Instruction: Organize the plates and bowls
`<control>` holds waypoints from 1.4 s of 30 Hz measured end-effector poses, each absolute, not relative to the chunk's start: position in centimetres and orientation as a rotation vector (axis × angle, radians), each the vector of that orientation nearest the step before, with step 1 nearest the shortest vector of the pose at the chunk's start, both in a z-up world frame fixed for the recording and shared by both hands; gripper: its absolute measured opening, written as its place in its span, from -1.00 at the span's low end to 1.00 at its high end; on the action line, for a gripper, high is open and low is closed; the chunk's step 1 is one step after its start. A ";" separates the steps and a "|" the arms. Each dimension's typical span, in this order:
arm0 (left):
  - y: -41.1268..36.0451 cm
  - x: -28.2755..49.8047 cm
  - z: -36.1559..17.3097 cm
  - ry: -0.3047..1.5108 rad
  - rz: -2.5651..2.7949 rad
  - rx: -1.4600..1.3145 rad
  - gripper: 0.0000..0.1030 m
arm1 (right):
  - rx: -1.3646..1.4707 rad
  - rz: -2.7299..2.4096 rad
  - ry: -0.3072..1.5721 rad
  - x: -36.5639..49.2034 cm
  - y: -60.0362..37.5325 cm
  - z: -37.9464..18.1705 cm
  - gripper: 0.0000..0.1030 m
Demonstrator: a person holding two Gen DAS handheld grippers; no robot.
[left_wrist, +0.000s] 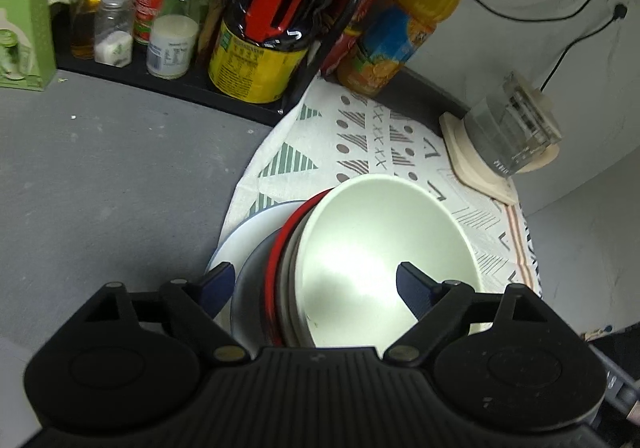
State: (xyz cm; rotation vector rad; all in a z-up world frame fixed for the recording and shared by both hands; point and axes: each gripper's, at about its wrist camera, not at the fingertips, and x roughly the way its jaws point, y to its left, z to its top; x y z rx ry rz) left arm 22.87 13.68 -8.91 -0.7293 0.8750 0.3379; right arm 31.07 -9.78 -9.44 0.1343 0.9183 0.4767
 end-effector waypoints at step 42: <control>6.3 3.0 1.6 0.804 0.215 -0.348 0.99 | 0.160 0.234 0.658 7.2 -16.1 -1.5 0.98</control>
